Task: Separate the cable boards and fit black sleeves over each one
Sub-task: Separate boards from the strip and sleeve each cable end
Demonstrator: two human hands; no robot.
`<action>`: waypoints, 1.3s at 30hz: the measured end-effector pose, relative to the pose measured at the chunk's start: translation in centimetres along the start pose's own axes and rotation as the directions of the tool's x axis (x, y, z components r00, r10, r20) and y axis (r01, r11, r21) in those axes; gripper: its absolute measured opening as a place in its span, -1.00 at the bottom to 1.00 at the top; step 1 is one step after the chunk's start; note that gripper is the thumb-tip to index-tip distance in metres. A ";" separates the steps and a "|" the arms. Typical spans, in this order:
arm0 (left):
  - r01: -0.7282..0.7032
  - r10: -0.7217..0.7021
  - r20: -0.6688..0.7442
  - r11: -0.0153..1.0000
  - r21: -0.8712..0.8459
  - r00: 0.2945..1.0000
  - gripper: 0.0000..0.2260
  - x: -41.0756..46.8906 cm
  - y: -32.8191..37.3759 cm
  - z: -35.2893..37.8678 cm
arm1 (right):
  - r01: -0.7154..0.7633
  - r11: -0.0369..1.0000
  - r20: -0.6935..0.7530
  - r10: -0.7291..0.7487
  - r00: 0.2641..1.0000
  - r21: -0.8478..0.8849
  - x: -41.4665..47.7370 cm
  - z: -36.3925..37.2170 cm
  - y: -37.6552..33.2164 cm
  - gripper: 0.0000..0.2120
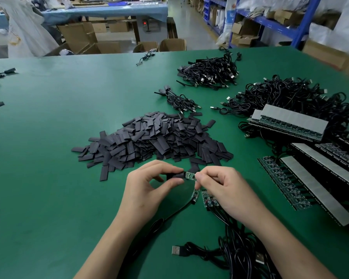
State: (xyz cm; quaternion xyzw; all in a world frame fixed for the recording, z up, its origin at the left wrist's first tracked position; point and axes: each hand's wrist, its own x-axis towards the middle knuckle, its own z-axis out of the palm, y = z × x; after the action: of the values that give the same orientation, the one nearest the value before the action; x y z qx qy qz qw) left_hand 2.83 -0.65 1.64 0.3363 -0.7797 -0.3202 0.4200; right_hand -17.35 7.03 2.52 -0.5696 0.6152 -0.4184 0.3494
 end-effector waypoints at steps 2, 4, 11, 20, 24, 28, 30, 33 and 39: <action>-0.008 0.008 0.005 1.000 0.014 1.000 -0.87 0.0 0.0 0.0 | 0.000 1.000 0.003 0.000 1.000 -0.019 0.0 0.0 -0.1 -0.72; -0.015 0.014 0.007 0.999 0.041 1.000 -0.87 0.0 0.1 -0.1 | 0.005 0.999 -0.002 -0.005 1.000 -0.047 0.0 0.0 0.0 -0.72; -0.109 0.083 0.133 0.972 0.207 0.988 -0.85 -0.2 0.2 -0.6 | -0.021 0.992 -0.009 0.020 1.000 -0.128 -0.1 0.2 -0.1 -0.71; -0.062 0.027 0.189 0.981 0.182 0.982 -0.86 0.0 0.1 -1.0 | -0.038 0.989 0.010 0.040 0.999 -0.146 -0.1 -0.1 -0.1 -0.71; -0.057 0.014 0.208 0.977 0.204 0.978 -0.86 -0.1 0.1 -1.0 | -0.034 0.981 -0.001 0.034 0.999 -0.193 -0.1 0.2 0.0 -0.71; -0.014 -0.017 0.206 0.989 0.148 0.978 -0.87 -0.1 0.2 -0.8 | -0.050 0.990 0.027 0.054 0.998 -0.129 -0.1 -0.1 0.1 -0.73; -0.007 -0.021 0.217 0.992 0.127 0.976 -0.87 -0.1 0.2 -0.8 | -0.071 0.993 0.055 0.076 0.996 -0.095 0.1 -0.4 0.2 -0.73; -0.042 0.008 0.209 0.986 0.160 0.978 -0.87 -0.3 0.4 -0.5 | -0.073 0.991 0.072 0.082 0.994 -0.115 0.0 -0.2 0.1 -0.74; -0.094 0.060 0.178 0.977 0.190 0.982 -0.87 -0.4 0.7 0.1 | -0.062 0.990 0.074 0.071 0.995 -0.124 -0.2 0.2 -0.5 -0.75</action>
State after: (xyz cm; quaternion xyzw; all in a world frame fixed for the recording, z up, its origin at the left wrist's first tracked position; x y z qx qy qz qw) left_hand 2.72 0.12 1.98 0.3168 -0.8534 -0.2526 0.3279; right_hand -16.93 7.21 2.84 -0.5847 0.6441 -0.3457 0.3517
